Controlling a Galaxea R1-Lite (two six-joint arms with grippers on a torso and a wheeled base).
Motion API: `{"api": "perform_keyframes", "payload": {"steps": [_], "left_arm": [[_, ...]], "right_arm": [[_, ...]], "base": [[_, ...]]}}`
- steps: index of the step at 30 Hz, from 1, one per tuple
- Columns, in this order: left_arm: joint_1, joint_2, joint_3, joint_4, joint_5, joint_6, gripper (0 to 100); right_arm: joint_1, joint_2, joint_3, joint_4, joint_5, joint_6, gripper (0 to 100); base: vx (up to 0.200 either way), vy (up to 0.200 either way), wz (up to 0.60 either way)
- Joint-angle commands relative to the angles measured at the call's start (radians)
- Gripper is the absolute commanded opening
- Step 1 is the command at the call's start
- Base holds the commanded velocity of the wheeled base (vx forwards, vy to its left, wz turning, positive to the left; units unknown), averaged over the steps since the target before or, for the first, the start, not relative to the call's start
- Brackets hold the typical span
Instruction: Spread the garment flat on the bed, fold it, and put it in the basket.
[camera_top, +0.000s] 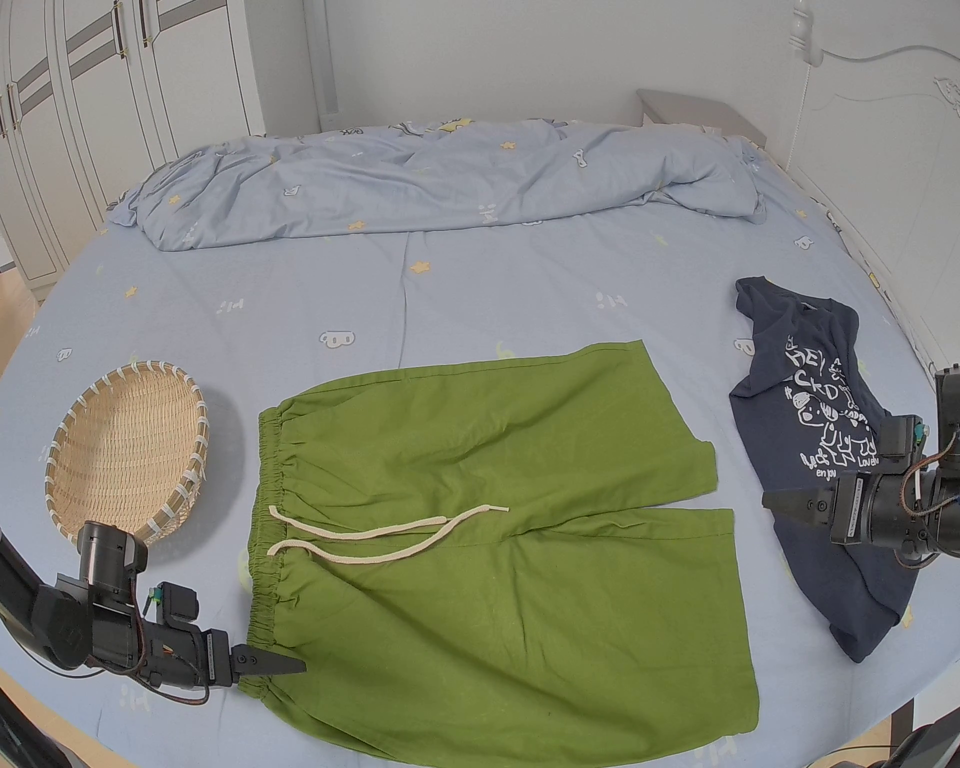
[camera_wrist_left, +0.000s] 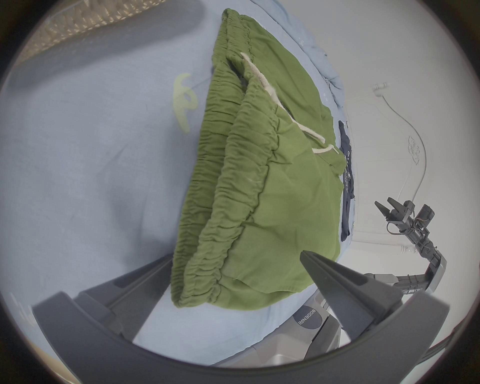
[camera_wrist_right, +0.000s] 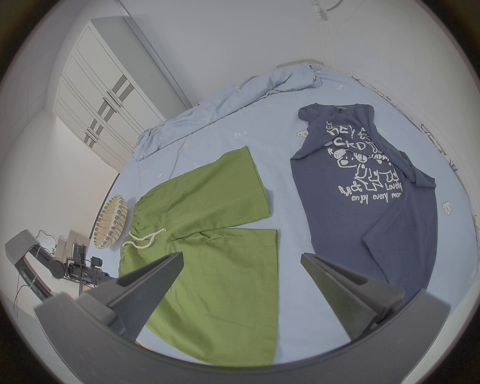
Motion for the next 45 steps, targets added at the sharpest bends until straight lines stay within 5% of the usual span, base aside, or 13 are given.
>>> {"api": "perform_keyframes", "payload": {"steps": [1, 14, 15, 32, 40, 45], "left_arm": [[-0.001, 0.033, -0.009, 0.000, -0.005, -0.001, 100], [0.010, 0.005, 0.005, -0.006, -0.063, -0.021, 100], [0.018, 0.004, 0.006, -0.006, -0.063, -0.021, 0], [0.093, -0.119, 0.112, -0.005, -0.046, 0.028, 0], [0.213, -0.050, 0.114, -0.003, -0.043, 0.127, 0], [0.191, -0.047, 0.118, -0.003, -0.043, 0.127, 0]], "right_arm": [[0.001, -0.005, -0.001, -0.001, -0.001, 0.000, 100], [-0.004, -0.016, -0.002, -0.001, 0.001, 0.000, 100], [-0.002, -0.016, -0.001, -0.001, 0.001, 0.000, 100], [0.001, -0.017, 0.082, 0.005, 0.006, 0.000, 100], [-0.027, -0.011, 0.302, 0.001, 0.246, 0.000, 100], [-0.038, -0.005, 0.386, 0.004, 0.302, -0.008, 100]], "base": [[0.000, 0.000, 0.00], [0.000, 0.000, 0.00], [0.000, 0.000, 0.00], [0.000, 0.000, 0.00], [0.000, 0.000, 0.00], [0.000, 0.000, 0.00]]}}
